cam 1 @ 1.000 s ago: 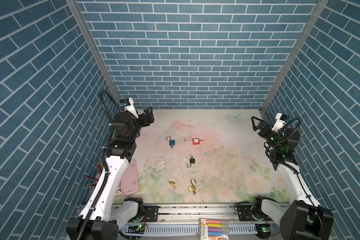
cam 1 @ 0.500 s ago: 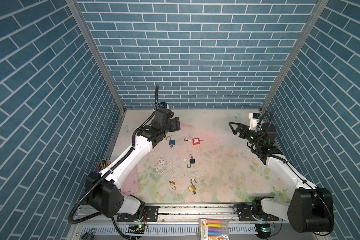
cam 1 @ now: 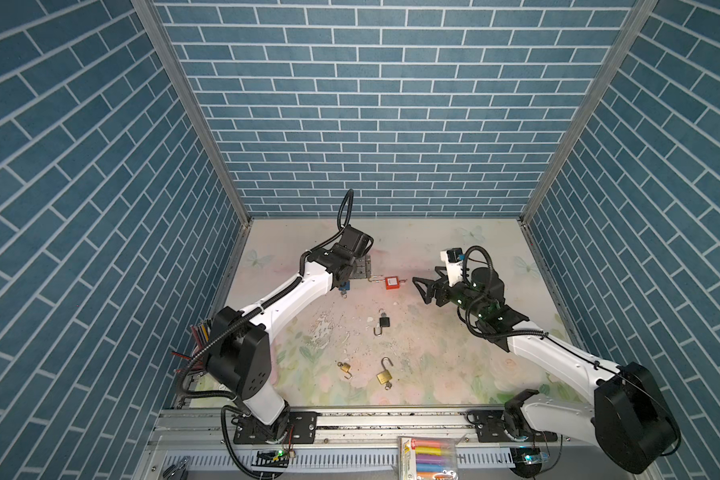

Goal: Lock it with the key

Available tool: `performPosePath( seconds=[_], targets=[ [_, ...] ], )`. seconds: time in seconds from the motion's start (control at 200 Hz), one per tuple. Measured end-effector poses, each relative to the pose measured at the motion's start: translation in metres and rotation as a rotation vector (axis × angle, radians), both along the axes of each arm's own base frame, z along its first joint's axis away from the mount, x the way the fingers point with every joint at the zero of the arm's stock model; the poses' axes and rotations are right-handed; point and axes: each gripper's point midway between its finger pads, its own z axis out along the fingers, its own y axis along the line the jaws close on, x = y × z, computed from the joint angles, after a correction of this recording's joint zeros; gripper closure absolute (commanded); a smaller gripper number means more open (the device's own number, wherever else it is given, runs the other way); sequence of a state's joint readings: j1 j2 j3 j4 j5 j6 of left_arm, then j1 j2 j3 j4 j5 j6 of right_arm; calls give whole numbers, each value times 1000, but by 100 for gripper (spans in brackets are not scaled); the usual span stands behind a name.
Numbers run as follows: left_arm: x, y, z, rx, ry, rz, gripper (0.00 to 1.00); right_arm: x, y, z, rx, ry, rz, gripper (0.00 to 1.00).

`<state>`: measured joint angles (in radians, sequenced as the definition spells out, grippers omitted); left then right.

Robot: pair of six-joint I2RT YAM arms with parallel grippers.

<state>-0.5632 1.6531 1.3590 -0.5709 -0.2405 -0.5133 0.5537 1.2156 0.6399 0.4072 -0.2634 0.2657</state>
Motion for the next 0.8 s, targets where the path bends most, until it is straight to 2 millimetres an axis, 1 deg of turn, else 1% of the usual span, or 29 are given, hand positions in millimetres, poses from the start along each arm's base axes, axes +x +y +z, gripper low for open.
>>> performPosePath(
  seconds=[0.065, 0.14, 0.205, 0.305, 0.38, 0.455, 0.63, 0.8],
  targets=[
    [1, -2, -12, 10, 25, 0, 14, 0, 12, 5, -2, -8, 39, 10],
    [3, -3, -26, 21, 55, 2, 14, -6, 27, 3, -13, -13, 87, 10],
    [5, -3, -41, 28, 84, 3, 14, -15, 40, -5, -32, -5, 132, 10],
    [8, 0, -58, 35, 122, 9, 14, -30, 61, -23, -76, 12, 195, 10],
    [12, 4, -67, 36, 138, 18, 14, -41, 75, -35, -111, 13, 231, 11],
    [16, 10, -74, 35, 153, 30, 14, -51, 86, -42, -136, 0, 258, 10],
    [27, 23, -89, 23, 175, 54, 14, -65, 103, -50, -164, -59, 287, 10],
    [35, 36, -102, 20, 198, 64, 14, -73, 110, -67, -211, -112, 304, 10]
  ],
)
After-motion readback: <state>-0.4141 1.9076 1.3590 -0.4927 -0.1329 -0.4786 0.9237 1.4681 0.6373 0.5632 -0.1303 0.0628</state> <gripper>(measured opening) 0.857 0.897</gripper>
